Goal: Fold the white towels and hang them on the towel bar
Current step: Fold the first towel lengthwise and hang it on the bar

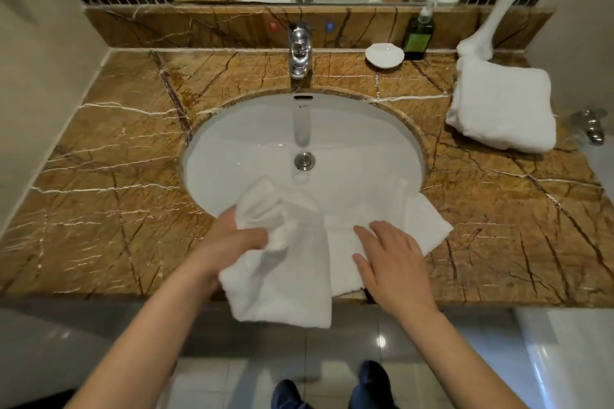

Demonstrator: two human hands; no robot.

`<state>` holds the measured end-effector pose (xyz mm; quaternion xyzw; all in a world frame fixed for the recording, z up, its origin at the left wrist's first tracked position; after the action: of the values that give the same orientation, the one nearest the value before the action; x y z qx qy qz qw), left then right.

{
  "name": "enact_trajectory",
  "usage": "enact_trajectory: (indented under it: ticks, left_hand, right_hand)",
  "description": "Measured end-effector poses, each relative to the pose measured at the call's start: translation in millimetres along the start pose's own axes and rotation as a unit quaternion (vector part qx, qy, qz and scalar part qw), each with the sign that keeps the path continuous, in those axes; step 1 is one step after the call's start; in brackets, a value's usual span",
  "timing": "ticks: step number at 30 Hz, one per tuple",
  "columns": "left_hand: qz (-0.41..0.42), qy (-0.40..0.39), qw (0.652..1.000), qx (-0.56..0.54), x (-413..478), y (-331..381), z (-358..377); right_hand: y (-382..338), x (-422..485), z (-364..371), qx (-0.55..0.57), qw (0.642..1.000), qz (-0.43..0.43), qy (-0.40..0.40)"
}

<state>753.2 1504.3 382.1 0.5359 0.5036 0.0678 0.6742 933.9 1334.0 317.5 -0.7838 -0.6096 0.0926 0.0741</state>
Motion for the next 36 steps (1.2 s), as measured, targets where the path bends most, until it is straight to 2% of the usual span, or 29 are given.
enact_trajectory:
  ticks: [3,7,11,13,15,17,18,19,21,23,25,30,36]
  left_hand:
    - [-0.005,0.051,0.996,0.068,-7,-1,-57]
    - [-0.041,0.101,0.988,0.109,0,-18,-108]
    - [-0.035,0.104,0.971,0.212,17,-40,-130]
    - [-0.044,0.134,0.945,0.296,23,-50,-138]
    - [-0.035,0.22,0.899,0.377,20,-50,-142]
    - [0.035,0.359,0.82,0.444,7,-44,-138]
    - [0.096,0.406,0.793,0.444,1,-41,-129]
    - [0.155,0.417,0.786,0.429,-4,-41,-116]
    - [0.226,0.356,0.808,0.413,-6,-46,-81]
    - [0.207,0.251,0.833,0.448,3,-63,-49]
    - [0.17,0.194,0.831,0.492,15,-84,-38]
    - [0.153,0.216,0.78,0.567,26,-104,-69]
    - [0.137,0.206,0.761,0.6,19,-115,-115]
  right_hand:
    - [-7,-1,-1,-0.024,0.999,0.025,0.028]
    - [-12,-15,3,-0.046,0.996,0.075,0.028]
    - [-18,-30,4,-0.078,0.99,0.118,0.026]
    - [-22,-32,3,-0.088,0.986,0.141,0.021]
    - [-27,-28,-1,-0.081,0.982,0.169,0.026]
    - [-36,-15,-6,-0.071,0.983,0.156,0.064]
    - [-44,-4,-8,-0.054,0.986,0.128,0.089]
    - [-55,8,-7,-0.025,0.99,0.093,0.106]
    - [-82,32,-1,0.038,0.993,0.027,0.108]
    - [-108,51,15,0.08,0.994,0.001,0.07]
    - [-127,59,35,0.071,0.997,-0.002,0.017]
    - [-128,55,51,0.014,1.0,0.009,-0.005]
    - [-99,32,46,0.002,1.0,0.025,-0.013]
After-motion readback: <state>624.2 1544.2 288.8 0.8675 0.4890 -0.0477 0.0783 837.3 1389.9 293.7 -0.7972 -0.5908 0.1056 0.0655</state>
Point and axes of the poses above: each hand's wrist, its own x-axis towards the middle knuckle, its own z-axis out of the palm, y = z × x, the point moved 3 cm from there along x, towards the middle knuckle, and after that the axes turned 12 degrees about -z, right-handed, at the moved point
